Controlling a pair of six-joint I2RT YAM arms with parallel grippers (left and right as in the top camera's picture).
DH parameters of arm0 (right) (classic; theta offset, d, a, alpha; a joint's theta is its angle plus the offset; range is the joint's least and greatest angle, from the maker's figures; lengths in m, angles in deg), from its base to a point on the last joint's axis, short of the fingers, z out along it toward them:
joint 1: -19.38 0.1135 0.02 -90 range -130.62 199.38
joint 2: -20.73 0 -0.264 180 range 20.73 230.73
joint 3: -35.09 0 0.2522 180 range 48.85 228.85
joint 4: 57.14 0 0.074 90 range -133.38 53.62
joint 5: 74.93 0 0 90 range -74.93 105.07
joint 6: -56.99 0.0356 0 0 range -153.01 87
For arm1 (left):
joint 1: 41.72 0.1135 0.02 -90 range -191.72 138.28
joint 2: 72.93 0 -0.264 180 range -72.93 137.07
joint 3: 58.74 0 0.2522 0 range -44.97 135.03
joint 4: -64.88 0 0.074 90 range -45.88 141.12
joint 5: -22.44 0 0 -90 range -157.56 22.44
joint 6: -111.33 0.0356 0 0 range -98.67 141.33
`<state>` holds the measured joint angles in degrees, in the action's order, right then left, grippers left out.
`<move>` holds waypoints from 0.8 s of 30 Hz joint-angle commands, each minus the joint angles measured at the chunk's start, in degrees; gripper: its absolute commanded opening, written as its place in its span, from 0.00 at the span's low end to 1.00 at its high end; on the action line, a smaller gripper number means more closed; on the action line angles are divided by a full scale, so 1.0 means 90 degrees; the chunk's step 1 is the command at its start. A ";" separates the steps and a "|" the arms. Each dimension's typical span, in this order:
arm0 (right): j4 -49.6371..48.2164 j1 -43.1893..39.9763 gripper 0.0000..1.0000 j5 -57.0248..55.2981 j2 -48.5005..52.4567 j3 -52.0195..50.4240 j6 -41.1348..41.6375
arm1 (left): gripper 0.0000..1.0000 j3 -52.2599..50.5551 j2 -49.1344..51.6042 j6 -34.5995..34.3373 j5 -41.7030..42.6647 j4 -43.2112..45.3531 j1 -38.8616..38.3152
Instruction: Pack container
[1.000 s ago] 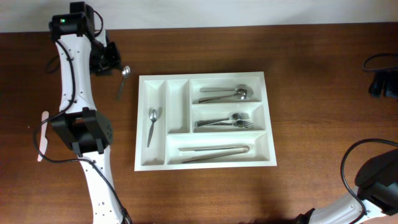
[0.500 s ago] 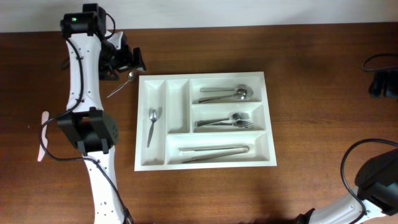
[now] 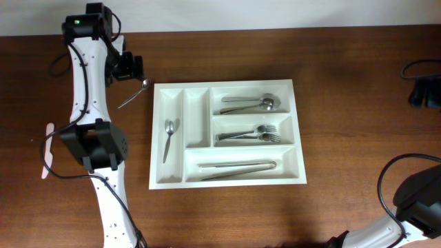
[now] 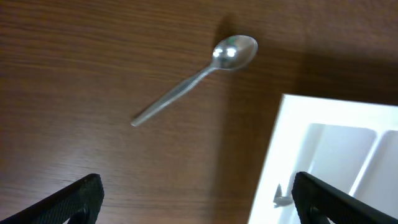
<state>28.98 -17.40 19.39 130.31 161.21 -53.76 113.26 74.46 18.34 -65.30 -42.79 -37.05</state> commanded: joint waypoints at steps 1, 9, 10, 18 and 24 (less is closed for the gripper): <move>0.0000 -0.0041 0.99 -0.0010 -0.0010 0.0002 0.0049 | 0.99 0.0085 -0.0002 0.0100 -0.0287 0.0185 0.0087; 0.0000 -0.0041 0.99 -0.0010 -0.0010 0.0002 0.0046 | 0.99 0.0005 0.0313 0.0495 -0.0287 0.0658 0.0126; 0.0000 -0.0041 0.99 -0.0012 -0.0010 0.0002 0.0046 | 0.99 0.0005 0.0381 0.0588 -0.0277 0.0641 0.0124; 0.0000 -0.0041 0.99 -0.0012 -0.0010 0.0002 0.0046 | 0.99 0.0005 0.0721 0.1015 -0.0301 0.0680 0.0126; 0.0000 -0.0041 0.99 -0.0010 -0.0010 0.0002 0.0046 | 0.99 0.0005 0.0731 0.1773 -0.0277 0.0911 0.0158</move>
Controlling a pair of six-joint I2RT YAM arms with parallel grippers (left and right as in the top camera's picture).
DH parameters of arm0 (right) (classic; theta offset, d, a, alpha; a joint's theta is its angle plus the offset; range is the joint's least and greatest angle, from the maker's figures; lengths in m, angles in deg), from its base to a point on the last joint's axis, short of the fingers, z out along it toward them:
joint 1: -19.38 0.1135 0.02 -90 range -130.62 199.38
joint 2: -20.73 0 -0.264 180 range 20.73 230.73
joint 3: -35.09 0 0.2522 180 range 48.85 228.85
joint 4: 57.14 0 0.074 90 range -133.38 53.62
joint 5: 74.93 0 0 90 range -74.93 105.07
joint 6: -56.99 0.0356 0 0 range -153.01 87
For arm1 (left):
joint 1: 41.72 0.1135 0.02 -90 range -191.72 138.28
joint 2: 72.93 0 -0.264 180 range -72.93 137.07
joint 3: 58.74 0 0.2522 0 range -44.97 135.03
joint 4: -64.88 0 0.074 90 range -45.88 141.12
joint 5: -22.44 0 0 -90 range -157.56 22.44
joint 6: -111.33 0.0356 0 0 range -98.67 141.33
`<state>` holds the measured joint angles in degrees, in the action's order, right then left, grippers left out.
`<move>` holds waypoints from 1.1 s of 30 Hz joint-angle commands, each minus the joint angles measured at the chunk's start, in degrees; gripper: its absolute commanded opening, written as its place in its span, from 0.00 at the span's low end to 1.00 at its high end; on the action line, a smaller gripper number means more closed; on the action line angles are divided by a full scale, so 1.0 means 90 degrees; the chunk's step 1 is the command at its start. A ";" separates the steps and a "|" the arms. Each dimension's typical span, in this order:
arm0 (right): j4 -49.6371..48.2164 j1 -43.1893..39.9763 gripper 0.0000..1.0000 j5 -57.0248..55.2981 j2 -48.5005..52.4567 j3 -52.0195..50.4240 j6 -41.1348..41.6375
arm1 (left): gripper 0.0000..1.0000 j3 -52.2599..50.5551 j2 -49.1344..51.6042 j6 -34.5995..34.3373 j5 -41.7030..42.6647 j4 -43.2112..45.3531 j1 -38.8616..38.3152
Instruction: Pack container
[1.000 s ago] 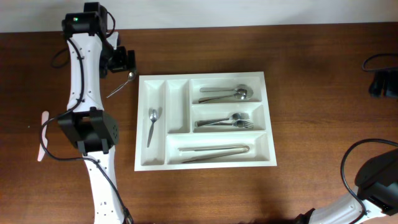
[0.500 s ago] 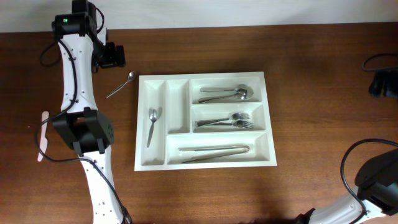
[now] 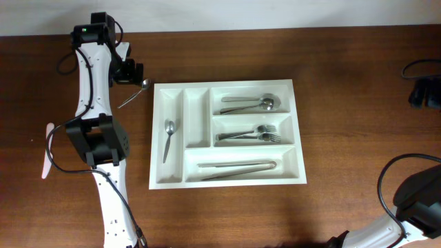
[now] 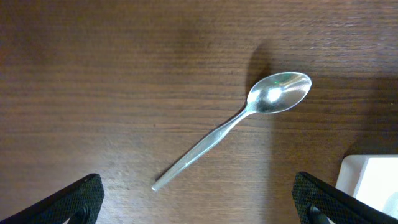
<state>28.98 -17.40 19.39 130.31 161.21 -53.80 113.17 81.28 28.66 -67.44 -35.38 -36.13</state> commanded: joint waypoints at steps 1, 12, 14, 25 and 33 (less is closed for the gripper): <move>0.0000 -0.0041 0.99 -0.0010 -0.0010 0.0002 0.0053 | 0.99 0.0015 -0.0022 0.0750 -0.0041 0.0129 0.0066; 0.0000 -0.0041 0.99 -0.0010 -0.0010 0.0002 0.0051 | 0.99 -0.0010 0.0250 0.0857 -0.0034 0.0330 0.0124; 0.0000 -0.0041 0.99 -0.0010 -0.0010 0.0002 0.0051 | 0.99 -0.0010 0.0265 0.0857 -0.0036 0.0330 0.0124; 0.0000 -0.0041 0.99 -0.0010 -0.0010 0.0002 0.0051 | 0.99 -0.0027 0.0267 0.0857 -0.0036 0.0172 0.0119; 0.0000 -0.0041 0.99 -0.0012 -0.0010 0.0002 0.0051 | 0.99 -0.0027 0.0265 0.0857 -0.0036 0.0192 0.0119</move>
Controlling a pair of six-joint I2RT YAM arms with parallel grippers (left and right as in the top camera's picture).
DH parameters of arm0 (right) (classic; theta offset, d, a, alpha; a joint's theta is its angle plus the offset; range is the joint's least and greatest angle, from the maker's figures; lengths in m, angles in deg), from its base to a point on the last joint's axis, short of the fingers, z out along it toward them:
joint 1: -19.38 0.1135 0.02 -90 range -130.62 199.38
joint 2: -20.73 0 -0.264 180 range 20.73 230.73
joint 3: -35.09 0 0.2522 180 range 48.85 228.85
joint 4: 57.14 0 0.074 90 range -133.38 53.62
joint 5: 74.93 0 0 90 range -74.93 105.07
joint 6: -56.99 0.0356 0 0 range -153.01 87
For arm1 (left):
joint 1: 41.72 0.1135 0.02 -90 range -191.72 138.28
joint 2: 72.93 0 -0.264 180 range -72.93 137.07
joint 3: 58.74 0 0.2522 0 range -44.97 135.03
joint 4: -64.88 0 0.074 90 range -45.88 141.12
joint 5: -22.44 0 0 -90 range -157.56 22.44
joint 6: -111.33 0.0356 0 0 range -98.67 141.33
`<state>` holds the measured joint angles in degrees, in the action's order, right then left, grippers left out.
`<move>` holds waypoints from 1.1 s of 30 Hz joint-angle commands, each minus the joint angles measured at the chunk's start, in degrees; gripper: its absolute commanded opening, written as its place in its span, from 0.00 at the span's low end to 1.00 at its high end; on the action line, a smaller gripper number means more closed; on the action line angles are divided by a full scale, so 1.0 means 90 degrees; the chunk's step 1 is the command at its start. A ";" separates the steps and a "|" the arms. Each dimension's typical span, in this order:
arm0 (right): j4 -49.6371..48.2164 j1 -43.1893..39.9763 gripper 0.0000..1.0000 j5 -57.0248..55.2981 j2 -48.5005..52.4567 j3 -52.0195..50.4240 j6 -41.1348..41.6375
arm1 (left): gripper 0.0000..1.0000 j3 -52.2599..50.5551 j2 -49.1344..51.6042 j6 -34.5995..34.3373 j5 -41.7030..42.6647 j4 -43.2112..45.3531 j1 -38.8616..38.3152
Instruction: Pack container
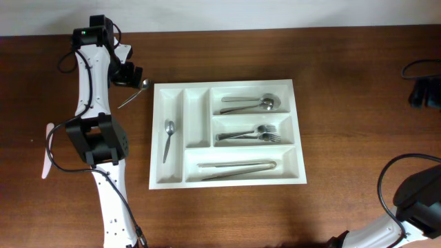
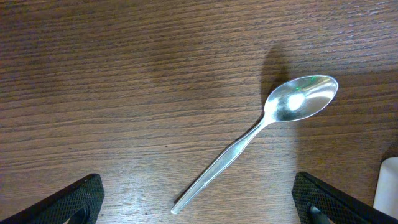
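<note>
A small metal spoon [image 1: 134, 94] lies loose on the wooden table just off the far left corner of the white cutlery tray [image 1: 197, 117]. In the left wrist view the spoon [image 2: 249, 134] lies slantwise, bowl to the upper right. Its handle end sits between the black fingers [image 2: 68, 202]. My left gripper [image 2: 199, 210] hangs open above it, holding nothing; overhead, my left gripper [image 1: 128, 74] is just behind the spoon. The tray holds a teaspoon [image 1: 169, 136], spoons [image 1: 251, 103], forks [image 1: 251, 134] and tongs [image 1: 238, 168]. My right gripper is out of view.
A pale flat utensil [image 1: 47, 151] lies on the table at the left beside the left arm's base. A black device [image 1: 424, 91] with a cable sits at the far right. The tray's corner [image 2: 389, 186] shows at the right edge of the left wrist view.
In the left wrist view the spoon looks larger and sits further right and lower between the open fingers. The tray corner has slid almost out of that view. The spoon itself has not moved.
First my open left gripper hung by the tray's far left corner, with the spoon small at the top of its view. Then it stood over the spoon with only a bit of tray showing. Now the spoon fills more of the view, its handle end between the fingers.
</note>
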<state>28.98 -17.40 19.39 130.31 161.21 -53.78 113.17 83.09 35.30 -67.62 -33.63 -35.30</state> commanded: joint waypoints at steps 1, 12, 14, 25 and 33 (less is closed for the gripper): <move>0.0000 -0.0041 0.99 -0.0010 -0.0010 0.0002 0.0049 | 0.99 -0.0027 0.0063 0.0119 -0.0017 0.0017 0.0027; 0.0000 -0.0041 0.99 -0.0010 -0.0010 0.0002 0.0049 | 0.99 -0.0027 0.0066 0.0119 -0.0017 0.0015 0.0027; 0.0000 -0.0041 0.99 -0.0010 -0.0010 0.0002 0.0049 | 0.99 -0.0027 0.0066 0.0119 -0.0017 0.0017 0.0027; 0.0000 -0.0041 0.99 -0.0010 -0.0010 0.0002 0.0049 | 0.99 -0.0027 0.0066 0.0119 -0.0017 0.0066 0.0027; 0.0000 -0.0041 0.99 -0.0010 -0.0010 0.0002 0.0049 | 0.99 -0.0027 0.0063 0.0119 -0.0017 0.0083 0.0027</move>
